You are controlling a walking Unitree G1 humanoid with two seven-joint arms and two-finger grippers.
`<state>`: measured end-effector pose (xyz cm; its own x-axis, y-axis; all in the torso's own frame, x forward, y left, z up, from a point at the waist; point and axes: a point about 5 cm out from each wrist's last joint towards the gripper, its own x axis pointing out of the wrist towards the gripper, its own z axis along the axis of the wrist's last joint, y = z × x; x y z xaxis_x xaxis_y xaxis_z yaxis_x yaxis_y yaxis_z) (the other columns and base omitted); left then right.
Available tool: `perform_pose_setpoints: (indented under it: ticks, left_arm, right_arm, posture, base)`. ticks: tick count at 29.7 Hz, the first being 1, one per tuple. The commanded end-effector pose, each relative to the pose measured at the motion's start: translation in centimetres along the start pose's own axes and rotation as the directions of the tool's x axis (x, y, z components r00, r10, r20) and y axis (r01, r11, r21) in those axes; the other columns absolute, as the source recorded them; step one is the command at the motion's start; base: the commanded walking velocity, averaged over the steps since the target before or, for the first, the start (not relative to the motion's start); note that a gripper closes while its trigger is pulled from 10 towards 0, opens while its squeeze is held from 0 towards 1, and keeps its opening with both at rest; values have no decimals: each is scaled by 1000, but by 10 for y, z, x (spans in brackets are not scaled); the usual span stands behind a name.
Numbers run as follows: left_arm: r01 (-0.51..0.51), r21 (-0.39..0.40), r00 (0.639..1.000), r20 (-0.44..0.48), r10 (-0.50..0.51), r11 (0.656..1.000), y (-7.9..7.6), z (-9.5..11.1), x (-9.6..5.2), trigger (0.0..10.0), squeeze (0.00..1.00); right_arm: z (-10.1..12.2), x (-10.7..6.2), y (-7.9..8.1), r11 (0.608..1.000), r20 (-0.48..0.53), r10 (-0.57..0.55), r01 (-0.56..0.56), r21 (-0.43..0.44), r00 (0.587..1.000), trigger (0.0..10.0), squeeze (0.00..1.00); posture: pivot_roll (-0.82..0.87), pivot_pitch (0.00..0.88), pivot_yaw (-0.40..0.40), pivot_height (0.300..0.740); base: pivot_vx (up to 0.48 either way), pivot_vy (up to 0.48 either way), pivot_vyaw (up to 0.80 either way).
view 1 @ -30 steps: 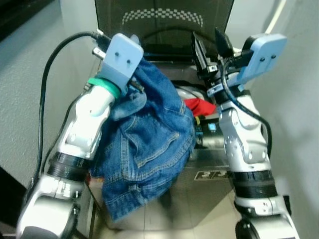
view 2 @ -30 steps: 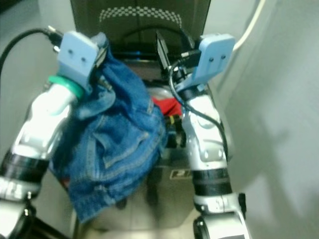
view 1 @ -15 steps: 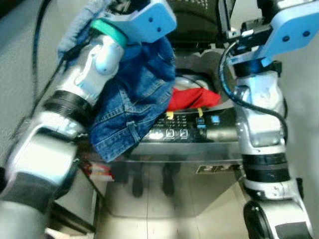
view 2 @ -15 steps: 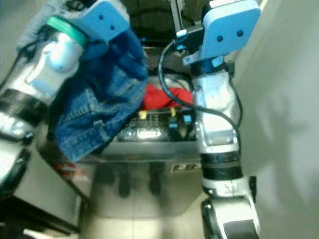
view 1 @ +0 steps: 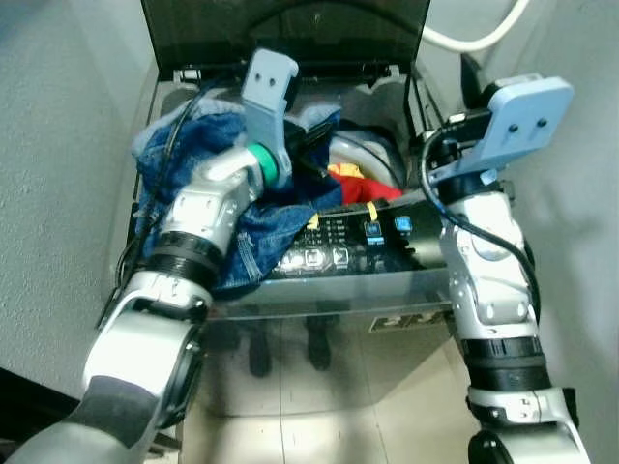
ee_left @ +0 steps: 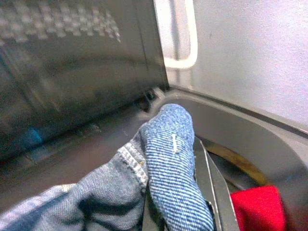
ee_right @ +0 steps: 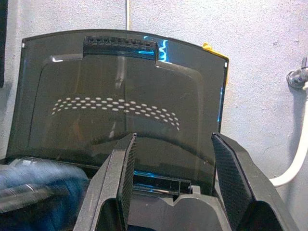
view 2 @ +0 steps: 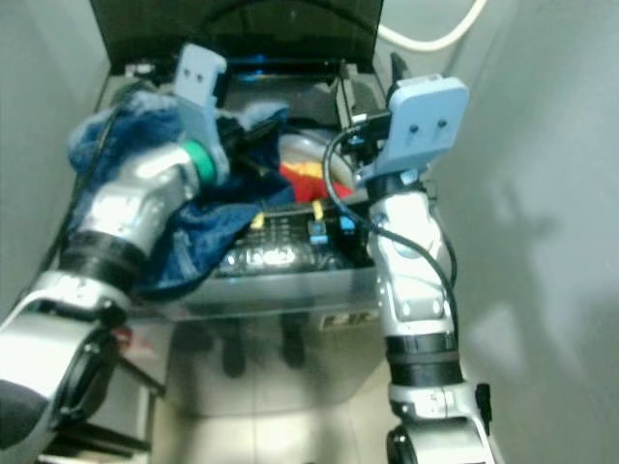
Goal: Clothes washing
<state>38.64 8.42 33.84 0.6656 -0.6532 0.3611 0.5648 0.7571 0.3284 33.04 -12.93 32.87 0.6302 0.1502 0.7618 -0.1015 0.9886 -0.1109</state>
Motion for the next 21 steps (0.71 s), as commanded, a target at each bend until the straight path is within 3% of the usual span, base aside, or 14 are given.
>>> perform_pose_setpoints:
  ticks: [1, 2, 3, 13, 15, 16, 18, 20, 21]
  left_arm:
    - [-12, 146, 995, 95, -2, 989, -5, 17, -6, 10000, 451]
    - [-12, 146, 995, 95, -2, 989, -5, 17, -6, 10000, 451]
    - [-30, 152, 993, 121, 11, 988, -5, 23, -10, 10000, 1000]
    - [2, 144, 985, 173, -27, 990, -17, 53, -39, 10000, 1000]
    - [-4, 108, 982, 189, -17, 994, -26, 60, -57, 10000, 1000]
    - [-4, 108, 982, 189, -17, 994, -26, 60, -57, 10000, 1000]
    - [-60, 75, 985, 163, 47, 995, -46, 52, -82, 10000, 1000]
    - [-78, 76, 986, 154, 66, 994, -49, 48, -86, 10000, 1000]
    - [-109, 79, 987, 129, 98, 991, -53, 43, -93, 10000, 937]
  right_arm:
    - [-5, -5, 3, 1000, -15, -6, 7, 21, 1000, 10000, 0]
    - [-5, -5, 3, 1000, -15, -6, 7, 21, 1000, 10000, 0]
    - [-5, -4, 4, 1000, -14, -4, 5, 26, 1000, 10000, 0]
    - [-6, -5, 7, 999, -21, 15, -14, 48, 1000, 10000, 0]
    - [-8, -6, 9, 998, -26, 25, -24, 57, 999, 10000, 0]
    - [-8, -6, 9, 998, -26, 25, -24, 57, 999, 10000, 0]
    - [-10, -8, 11, 997, -35, 35, -33, 65, 999, 10000, 0]
    - [-11, -8, 11, 997, -37, 36, -33, 66, 999, 10000, 0]
    - [-12, -9, 11, 997, -40, 37, -34, 69, 999, 10000, 0]
  posture:
    - [28, 170, 53, 740]
    - [28, 170, 53, 740]
    - [38, 160, 51, 740]
    - [65, 138, 43, 740]
    - [83, 130, 40, 740]
    - [83, 130, 40, 740]
    - [97, 129, 36, 740]
    - [102, 130, 34, 740]
    - [110, 134, 26, 740]
  base:
    - [0, 0, 0]
    - [0, 0, 0]
    - [0, 0, 0]
    - [0, 0, 0]
    - [0, 0, 0]
    - [0, 0, 0]
    - [0, 0, 0]
    - [0, 0, 0]
    - [0, 0, 0]
